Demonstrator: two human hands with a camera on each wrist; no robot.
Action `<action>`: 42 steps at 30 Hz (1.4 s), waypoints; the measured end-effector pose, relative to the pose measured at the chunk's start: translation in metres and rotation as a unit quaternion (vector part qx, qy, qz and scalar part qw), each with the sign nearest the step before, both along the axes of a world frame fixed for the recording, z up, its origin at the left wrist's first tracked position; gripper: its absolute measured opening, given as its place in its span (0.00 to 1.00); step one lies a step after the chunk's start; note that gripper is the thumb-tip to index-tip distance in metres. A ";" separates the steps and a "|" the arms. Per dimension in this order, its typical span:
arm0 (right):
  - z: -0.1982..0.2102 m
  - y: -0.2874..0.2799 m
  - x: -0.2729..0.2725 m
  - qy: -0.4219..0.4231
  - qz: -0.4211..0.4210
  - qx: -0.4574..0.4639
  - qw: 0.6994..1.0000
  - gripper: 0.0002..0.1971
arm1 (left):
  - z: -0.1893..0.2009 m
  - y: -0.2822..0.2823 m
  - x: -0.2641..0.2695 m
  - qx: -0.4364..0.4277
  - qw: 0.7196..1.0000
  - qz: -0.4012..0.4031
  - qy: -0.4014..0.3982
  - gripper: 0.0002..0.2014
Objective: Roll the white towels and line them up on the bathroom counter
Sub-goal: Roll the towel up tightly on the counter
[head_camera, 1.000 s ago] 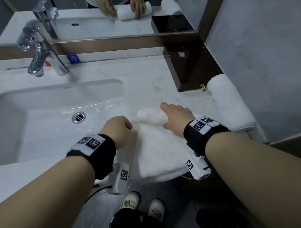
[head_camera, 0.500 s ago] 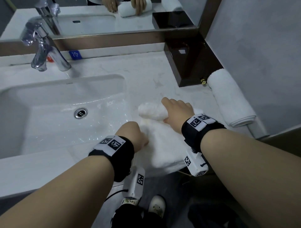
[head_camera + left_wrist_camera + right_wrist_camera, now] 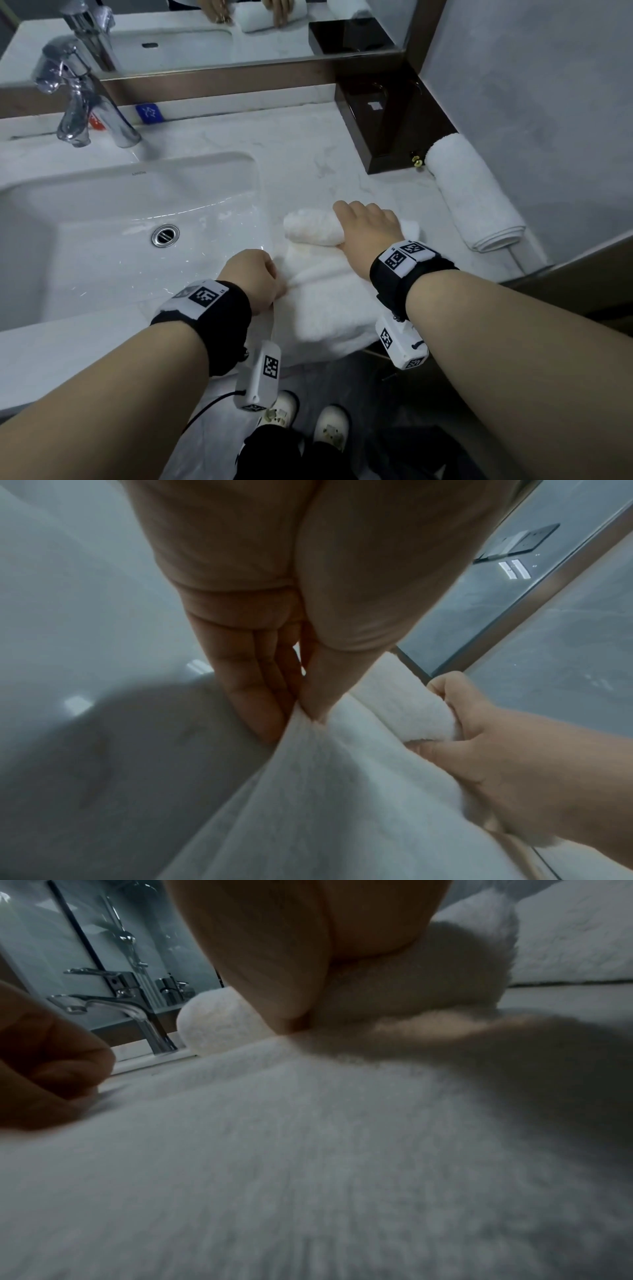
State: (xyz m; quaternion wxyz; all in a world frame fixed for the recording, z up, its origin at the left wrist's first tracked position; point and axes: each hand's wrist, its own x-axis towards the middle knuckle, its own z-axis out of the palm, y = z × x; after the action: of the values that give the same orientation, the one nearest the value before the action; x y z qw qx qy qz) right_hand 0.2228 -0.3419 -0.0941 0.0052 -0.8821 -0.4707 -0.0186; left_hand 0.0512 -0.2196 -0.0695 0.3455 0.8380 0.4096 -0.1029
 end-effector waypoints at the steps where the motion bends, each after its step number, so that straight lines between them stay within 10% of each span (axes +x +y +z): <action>1: -0.001 -0.002 -0.001 -0.006 0.000 0.005 1.000 0.24 | -0.002 -0.001 -0.001 0.007 1.000 -0.003 -0.003 0.12; 19: 0.002 -0.032 -0.014 0.153 -0.001 0.064 0.986 0.26 | -0.006 0.003 0.001 0.036 0.998 -0.045 -0.011 0.10; 26: 0.026 -0.034 -0.008 0.233 0.025 -0.012 0.972 0.49 | 0.007 0.009 0.023 0.006 0.990 0.047 -0.131 0.20; 29: 0.030 -0.037 -0.010 0.220 0.025 0.006 0.975 0.44 | 0.018 0.013 0.038 0.019 0.992 0.024 -0.126 0.10; 42: 0.030 -0.041 -0.015 0.214 0.005 0.082 0.973 0.26 | 0.033 0.022 0.060 -0.012 0.997 0.042 -0.059 0.20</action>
State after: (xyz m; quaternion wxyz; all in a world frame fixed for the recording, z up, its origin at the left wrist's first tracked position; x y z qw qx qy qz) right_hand 0.2077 -0.3834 -0.0644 0.1782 -0.8599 -0.4597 0.1320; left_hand 0.1107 -0.1977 -0.0368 0.3831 0.8204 0.4221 -0.0441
